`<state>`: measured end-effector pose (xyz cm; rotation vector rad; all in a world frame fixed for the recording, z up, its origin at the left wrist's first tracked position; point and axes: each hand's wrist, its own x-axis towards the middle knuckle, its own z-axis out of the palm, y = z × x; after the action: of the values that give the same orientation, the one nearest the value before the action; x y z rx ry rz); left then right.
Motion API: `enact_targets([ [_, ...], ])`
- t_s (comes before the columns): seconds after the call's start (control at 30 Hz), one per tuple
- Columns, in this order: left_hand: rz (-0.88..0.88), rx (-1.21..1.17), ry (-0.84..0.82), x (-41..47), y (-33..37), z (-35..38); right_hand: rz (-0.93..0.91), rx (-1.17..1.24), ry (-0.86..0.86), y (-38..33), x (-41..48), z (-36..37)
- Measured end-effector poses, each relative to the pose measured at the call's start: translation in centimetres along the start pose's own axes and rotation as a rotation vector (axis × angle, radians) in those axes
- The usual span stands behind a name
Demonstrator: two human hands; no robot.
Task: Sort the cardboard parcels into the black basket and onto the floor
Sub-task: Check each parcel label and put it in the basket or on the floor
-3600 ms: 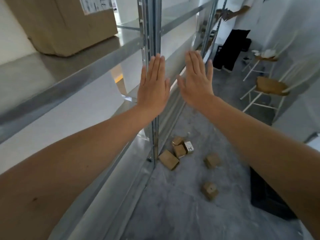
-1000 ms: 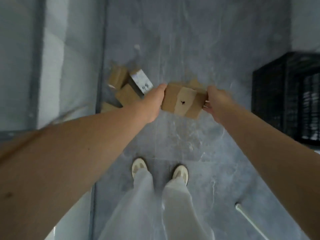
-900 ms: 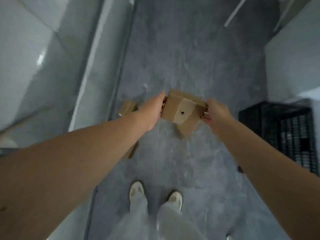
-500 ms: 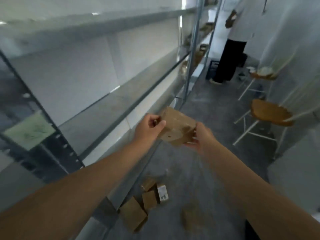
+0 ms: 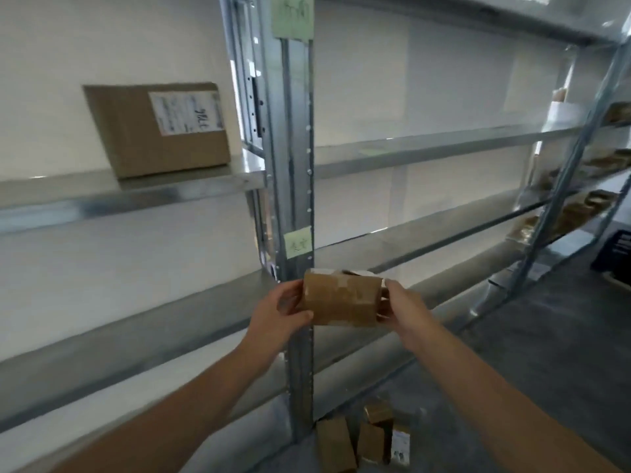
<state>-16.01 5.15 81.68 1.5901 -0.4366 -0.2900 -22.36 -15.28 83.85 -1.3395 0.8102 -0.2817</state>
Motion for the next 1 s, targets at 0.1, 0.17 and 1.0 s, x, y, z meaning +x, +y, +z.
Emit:
enact_targets([
  [0.1, 0.018, -0.011, 0.148, -3.2, 1.7, -6.6, -0.019, 0.001, -0.128, -0.5, -3.1, 6.0],
  [0.17, 0.014, -0.054, 0.26, -5.5, 2.9, -11.0, -0.032, -0.034, -0.228, -0.7, -5.3, 10.4],
  [1.0, -0.007, -0.132, 1.493, -61.5, -5.2, -51.1, -0.024, -0.513, -1.545, 26.6, -55.3, 60.0],
])
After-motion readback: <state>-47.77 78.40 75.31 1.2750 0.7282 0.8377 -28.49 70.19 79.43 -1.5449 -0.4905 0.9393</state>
